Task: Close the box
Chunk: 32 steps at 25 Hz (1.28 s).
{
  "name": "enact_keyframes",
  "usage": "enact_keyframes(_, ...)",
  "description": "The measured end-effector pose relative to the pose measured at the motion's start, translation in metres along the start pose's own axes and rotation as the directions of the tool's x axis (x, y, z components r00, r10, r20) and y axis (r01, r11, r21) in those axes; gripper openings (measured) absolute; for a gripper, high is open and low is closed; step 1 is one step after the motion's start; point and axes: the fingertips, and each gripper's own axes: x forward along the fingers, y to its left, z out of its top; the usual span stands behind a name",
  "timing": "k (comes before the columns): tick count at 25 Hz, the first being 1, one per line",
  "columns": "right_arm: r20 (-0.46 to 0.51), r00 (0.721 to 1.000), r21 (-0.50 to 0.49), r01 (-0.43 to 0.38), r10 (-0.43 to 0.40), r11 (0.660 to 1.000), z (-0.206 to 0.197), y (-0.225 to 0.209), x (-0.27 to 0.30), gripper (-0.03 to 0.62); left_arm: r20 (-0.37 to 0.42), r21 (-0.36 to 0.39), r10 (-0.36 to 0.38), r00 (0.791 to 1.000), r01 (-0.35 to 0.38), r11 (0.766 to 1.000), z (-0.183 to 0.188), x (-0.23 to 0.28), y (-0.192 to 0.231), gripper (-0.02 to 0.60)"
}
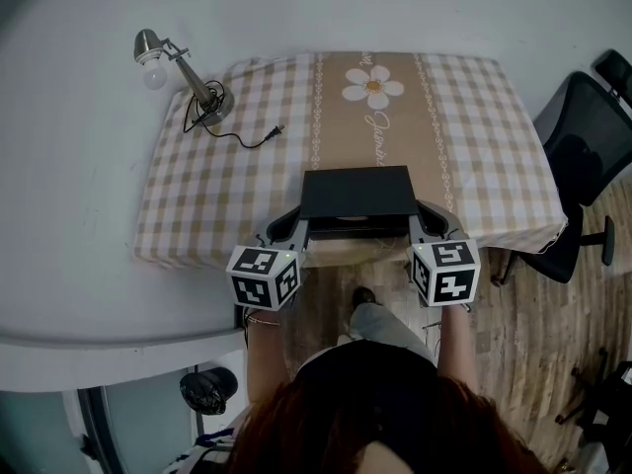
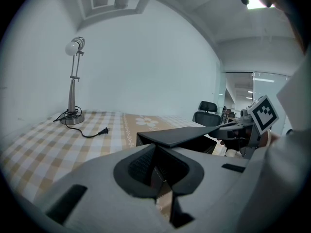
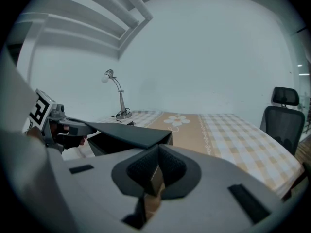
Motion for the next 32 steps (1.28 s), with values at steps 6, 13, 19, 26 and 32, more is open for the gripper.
enact_keyframes(6, -0.010, 1.000, 0.002, 0.008, -0.008, 1.000, -0.006, 0.000, -0.006, 0.018, -0.006, -0.009, -0.002, 1.000, 0.001, 1.000, -0.006, -0.005, -0.002, 0.029)
enact_keyframes(13, -0.017, 1.000, 0.008, 0.019, -0.019, 1.000, -0.013, 0.002, -0.013, 0.018, -0.015, -0.008, -0.005, 1.000, 0.005, 1.000, -0.013, -0.010, -0.004, 0.029)
enact_keyframes(19, -0.020, 1.000, 0.012, 0.023, -0.022, 1.000, -0.017, 0.006, -0.018, 0.018, -0.016, -0.013, -0.011, 1.000, 0.011, 1.000, -0.017, -0.015, -0.006, 0.029)
enact_keyframes(26, -0.021, 0.999, 0.016, 0.029, -0.029, 0.999, -0.018, 0.007, -0.020, 0.018, -0.024, -0.010, -0.016, 1.000, 0.016, 1.000, -0.019, -0.021, -0.008, 0.029)
enact_keyframes(32, -0.027, 0.999, 0.015, 0.028, -0.028, 0.999, -0.021, 0.010, -0.024, 0.018, -0.028, -0.008, -0.023, 0.999, 0.023, 1.000, -0.021, -0.024, -0.011, 0.029)
